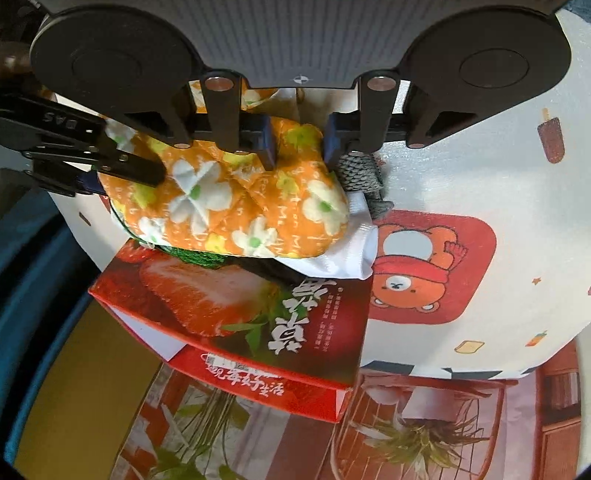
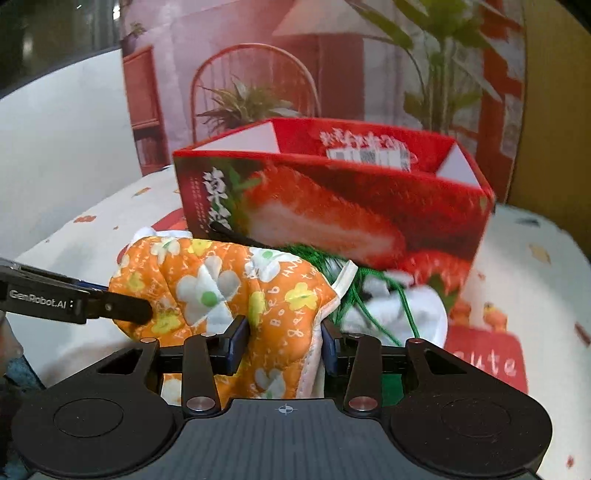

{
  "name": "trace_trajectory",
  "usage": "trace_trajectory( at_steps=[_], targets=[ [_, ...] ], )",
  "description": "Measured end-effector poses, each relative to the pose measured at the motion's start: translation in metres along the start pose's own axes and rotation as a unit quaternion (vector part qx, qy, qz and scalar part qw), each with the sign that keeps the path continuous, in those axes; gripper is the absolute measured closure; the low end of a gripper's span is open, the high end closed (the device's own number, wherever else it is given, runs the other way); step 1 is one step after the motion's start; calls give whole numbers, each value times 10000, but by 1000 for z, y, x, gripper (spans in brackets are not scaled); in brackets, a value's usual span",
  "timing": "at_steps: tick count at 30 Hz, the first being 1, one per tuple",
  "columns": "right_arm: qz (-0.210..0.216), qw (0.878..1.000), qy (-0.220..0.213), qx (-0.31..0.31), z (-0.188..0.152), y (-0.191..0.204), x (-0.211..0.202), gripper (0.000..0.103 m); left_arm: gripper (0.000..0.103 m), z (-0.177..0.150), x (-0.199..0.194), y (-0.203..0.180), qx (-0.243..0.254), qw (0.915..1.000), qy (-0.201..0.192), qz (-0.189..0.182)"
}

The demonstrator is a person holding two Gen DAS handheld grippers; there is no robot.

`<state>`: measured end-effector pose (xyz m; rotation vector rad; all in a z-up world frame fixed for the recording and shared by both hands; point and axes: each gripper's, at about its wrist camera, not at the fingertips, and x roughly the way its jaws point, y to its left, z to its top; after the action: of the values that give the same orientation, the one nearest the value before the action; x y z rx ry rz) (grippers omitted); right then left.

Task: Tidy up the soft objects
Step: 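Close both tools on the orange floral cloth, then lift the orange floral cloth with both tools over the box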

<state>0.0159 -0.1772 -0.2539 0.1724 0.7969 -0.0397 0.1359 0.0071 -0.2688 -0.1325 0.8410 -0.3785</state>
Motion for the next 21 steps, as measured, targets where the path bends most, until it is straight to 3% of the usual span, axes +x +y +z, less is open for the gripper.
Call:
trace_trajectory(
  at_steps=[10, 15, 21],
  targets=[
    [137, 9985, 24, 533, -12, -15, -20, 59, 78, -1, 6, 1, -113, 9998, 120, 108],
    [181, 9979, 102, 605, -12, -18, -20, 63, 78, -2, 8, 3, -152, 9997, 148, 112],
    [241, 9975, 146, 643, -11, -15, -20, 78, 79, 0, 1, 0, -122, 9998, 91, 136]
  ],
)
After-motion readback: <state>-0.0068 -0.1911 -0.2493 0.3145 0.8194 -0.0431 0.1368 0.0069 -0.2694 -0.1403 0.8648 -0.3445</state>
